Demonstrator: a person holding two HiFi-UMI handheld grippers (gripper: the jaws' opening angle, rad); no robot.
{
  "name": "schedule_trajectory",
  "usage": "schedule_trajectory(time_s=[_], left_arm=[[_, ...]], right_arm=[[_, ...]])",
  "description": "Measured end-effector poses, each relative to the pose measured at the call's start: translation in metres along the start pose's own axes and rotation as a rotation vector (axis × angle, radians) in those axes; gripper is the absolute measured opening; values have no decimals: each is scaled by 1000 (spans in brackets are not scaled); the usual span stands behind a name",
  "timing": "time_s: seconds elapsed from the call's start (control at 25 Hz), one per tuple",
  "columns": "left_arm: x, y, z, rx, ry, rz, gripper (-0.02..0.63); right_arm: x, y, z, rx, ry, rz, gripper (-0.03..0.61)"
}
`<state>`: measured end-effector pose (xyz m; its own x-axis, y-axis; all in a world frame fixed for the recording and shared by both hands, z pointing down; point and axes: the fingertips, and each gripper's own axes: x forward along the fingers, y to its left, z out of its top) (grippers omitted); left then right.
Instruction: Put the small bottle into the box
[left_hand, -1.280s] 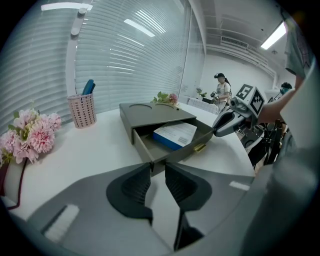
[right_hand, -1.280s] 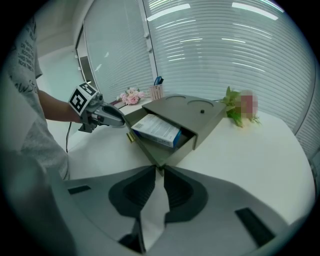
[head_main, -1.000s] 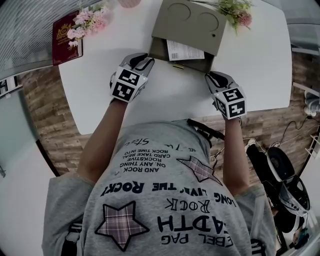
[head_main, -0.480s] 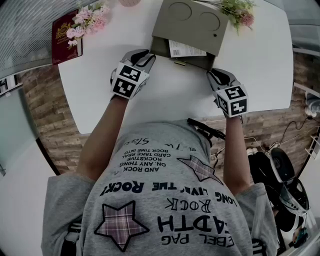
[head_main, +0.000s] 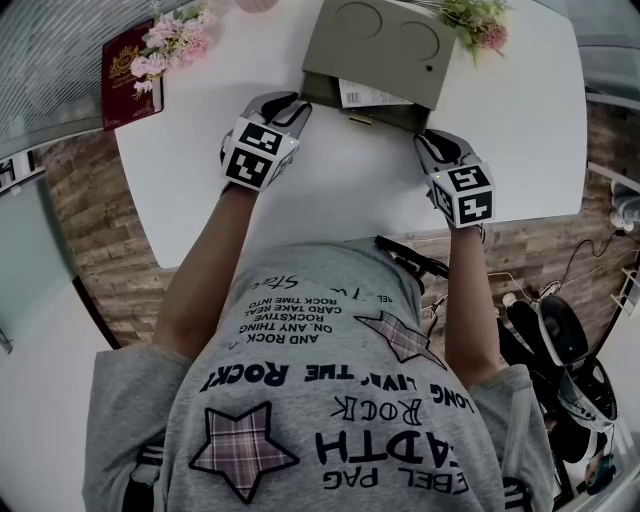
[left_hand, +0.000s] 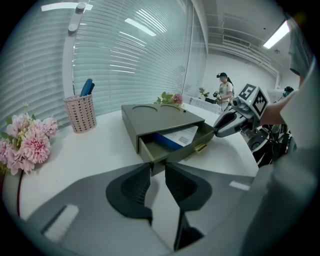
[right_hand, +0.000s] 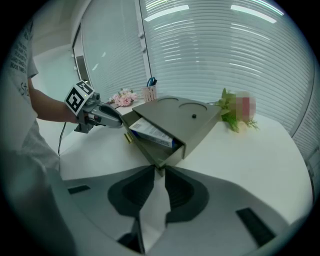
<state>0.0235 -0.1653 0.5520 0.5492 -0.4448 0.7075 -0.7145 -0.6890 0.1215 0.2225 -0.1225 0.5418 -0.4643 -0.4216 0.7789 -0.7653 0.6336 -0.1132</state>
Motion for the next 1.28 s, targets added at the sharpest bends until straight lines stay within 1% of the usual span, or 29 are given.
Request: schedule_trajectory(time_s=[0.24, 0.4, 0.6, 0.8, 1.08, 1.28], left_arm=[[2, 3, -1, 19, 9, 10, 100], [4, 3, 4, 9, 2, 7, 100], [7, 8, 3, 9, 13, 20, 101], [10, 12, 8, 9, 12, 26, 103], [13, 16, 12, 42, 19, 26, 110], [15, 18, 14, 44, 22, 29, 114]], right_arm=[[4, -2, 1, 46, -7, -7, 63], [2, -7, 2, 52, -10, -21, 63], [6, -12, 5, 52, 0, -41, 97], [6, -17, 8, 56, -4, -54, 103], [7, -19, 10, 84, -8, -36, 103], [8, -23, 12, 91, -9, -38, 103]])
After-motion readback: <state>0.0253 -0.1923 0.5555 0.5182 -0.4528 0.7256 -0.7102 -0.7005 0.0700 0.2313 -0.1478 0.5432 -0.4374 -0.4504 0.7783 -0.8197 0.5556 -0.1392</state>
